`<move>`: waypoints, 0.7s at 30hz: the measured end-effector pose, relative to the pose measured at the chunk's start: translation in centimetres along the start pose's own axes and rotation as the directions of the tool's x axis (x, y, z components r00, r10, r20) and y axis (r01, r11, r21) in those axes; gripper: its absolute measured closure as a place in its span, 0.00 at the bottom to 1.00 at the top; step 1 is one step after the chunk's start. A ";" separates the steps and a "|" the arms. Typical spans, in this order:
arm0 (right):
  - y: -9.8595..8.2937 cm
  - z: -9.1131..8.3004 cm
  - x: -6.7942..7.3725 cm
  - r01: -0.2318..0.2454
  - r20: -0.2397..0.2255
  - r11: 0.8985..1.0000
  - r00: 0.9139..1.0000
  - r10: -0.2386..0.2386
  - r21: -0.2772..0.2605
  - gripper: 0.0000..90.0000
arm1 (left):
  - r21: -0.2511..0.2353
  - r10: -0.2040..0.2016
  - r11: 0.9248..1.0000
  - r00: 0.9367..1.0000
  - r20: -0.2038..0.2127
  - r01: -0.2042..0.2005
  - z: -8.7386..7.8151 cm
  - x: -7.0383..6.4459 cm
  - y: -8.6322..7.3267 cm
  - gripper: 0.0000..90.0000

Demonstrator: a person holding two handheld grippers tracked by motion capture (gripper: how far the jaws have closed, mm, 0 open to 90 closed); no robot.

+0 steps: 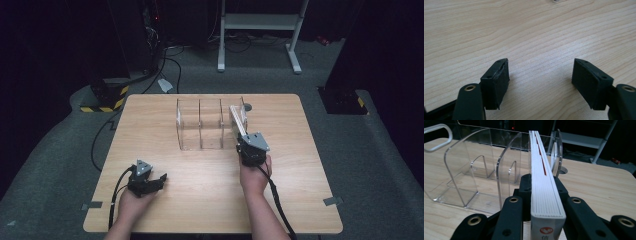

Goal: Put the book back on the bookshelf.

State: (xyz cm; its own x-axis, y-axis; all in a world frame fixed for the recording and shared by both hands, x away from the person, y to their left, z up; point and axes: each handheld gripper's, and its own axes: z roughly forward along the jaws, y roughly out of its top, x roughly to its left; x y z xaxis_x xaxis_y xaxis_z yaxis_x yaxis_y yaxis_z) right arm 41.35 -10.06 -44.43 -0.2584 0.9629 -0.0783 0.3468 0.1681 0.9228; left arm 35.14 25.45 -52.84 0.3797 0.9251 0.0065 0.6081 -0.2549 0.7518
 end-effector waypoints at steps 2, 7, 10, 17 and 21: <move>0.0 0.3 0.0 -0.014 0.005 1.000 1.000 0.014 -0.002 0.84 | 0.000 0.002 1.000 1.000 0.002 -0.002 0.0 0.0 0.0 0.33; 0.2 0.7 -0.1 -0.012 0.014 1.000 1.000 0.012 -0.013 0.84 | 0.001 0.004 1.000 1.000 0.006 -0.004 0.0 0.1 0.0 0.33; 0.2 1.1 -0.1 -0.022 0.020 1.000 1.000 0.022 -0.008 0.84 | 0.001 0.006 1.000 1.000 0.007 -0.006 0.0 0.1 0.0 0.33; 0.1 1.9 0.0 -0.029 0.029 1.000 0.999 0.030 -0.010 0.84 | 0.000 0.003 1.000 1.000 0.007 -0.003 0.0 0.0 0.0 0.33; 0.0 2.2 0.2 -0.034 0.030 0.999 0.999 0.035 -0.015 0.84 | -0.001 0.003 1.000 1.000 0.010 -0.003 0.0 0.0 0.0 0.33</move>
State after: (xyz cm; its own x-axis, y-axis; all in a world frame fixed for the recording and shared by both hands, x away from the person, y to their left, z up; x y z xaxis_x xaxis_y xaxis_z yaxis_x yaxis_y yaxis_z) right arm 43.33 -9.43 -45.26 -0.2191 0.9740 -0.0575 0.3422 0.1319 0.9303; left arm 35.11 25.48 -52.85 0.3884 0.9215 0.0026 0.6062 -0.2576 0.7524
